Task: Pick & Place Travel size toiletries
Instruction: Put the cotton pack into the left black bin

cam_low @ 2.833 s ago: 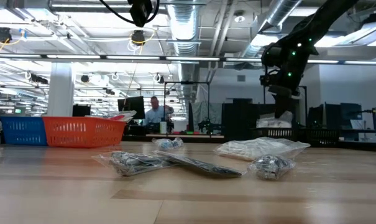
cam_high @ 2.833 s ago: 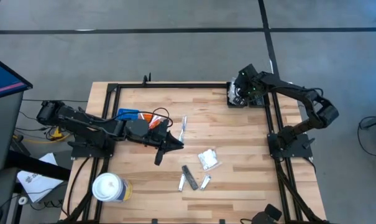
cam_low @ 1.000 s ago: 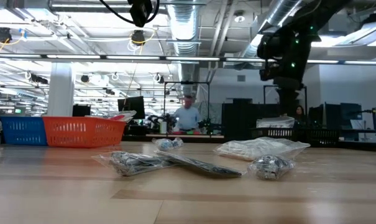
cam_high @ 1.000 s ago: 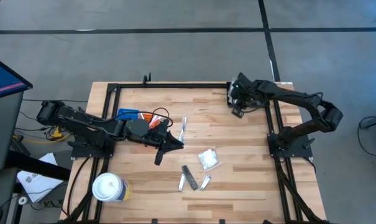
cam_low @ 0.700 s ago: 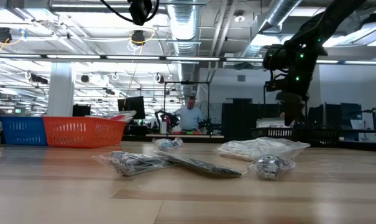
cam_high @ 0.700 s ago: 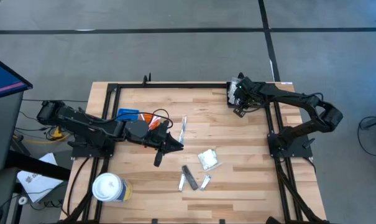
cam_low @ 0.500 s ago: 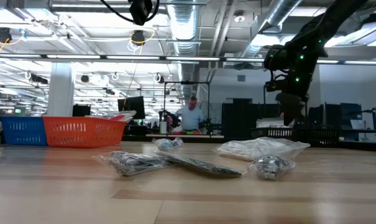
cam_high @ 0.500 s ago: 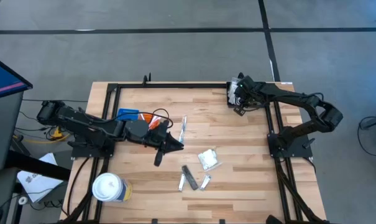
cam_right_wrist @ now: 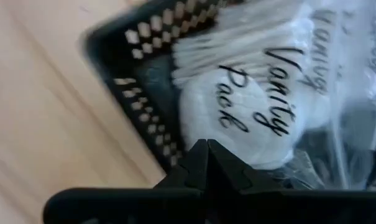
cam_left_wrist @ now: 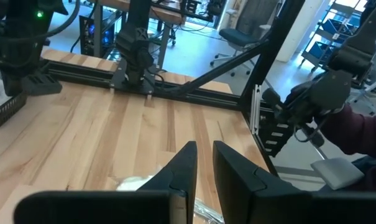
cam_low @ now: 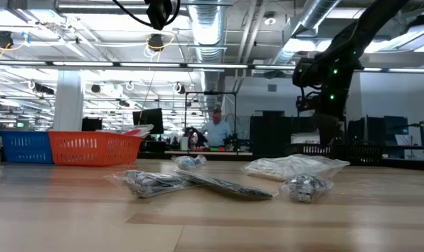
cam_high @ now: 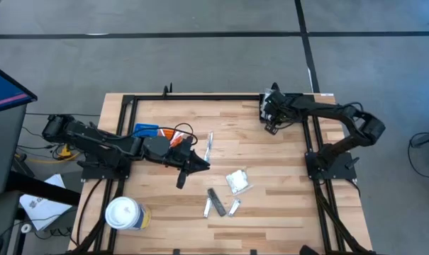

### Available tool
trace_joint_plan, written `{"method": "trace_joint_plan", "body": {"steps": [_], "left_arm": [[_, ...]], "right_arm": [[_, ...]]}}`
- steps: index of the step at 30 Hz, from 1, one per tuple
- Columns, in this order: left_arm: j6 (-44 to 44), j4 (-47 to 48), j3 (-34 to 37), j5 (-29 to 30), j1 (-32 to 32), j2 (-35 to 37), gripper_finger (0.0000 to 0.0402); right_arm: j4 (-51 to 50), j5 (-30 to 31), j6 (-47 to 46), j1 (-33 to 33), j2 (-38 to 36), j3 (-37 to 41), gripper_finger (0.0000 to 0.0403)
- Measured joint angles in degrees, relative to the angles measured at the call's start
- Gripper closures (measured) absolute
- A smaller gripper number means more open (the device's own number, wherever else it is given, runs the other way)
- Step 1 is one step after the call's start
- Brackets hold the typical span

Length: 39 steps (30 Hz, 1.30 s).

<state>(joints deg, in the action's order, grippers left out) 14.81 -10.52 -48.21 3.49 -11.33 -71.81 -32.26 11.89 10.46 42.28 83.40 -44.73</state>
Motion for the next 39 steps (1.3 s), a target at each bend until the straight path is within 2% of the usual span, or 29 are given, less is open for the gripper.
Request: {"method": "trace_joint_plan", "body": {"steps": [22,35,39], "left_arm": [[-0.85,-0.38,0.00,-0.24,-0.22,0.03,0.0355],[-0.85,-0.46,0.00,-0.20,-0.22,0.04,0.0355],[-0.87,-0.50,0.00,-0.17,-0.22,0.04,0.0355]], "right_arm": [[7.96,1.69,3.12,3.32,1.28,0.00,0.0403],[8.91,1.82,2.63,4.83,1.28,0.00,0.0403],[9.33,4.99,0.94,4.79,1.28,0.00,0.0403]]}}
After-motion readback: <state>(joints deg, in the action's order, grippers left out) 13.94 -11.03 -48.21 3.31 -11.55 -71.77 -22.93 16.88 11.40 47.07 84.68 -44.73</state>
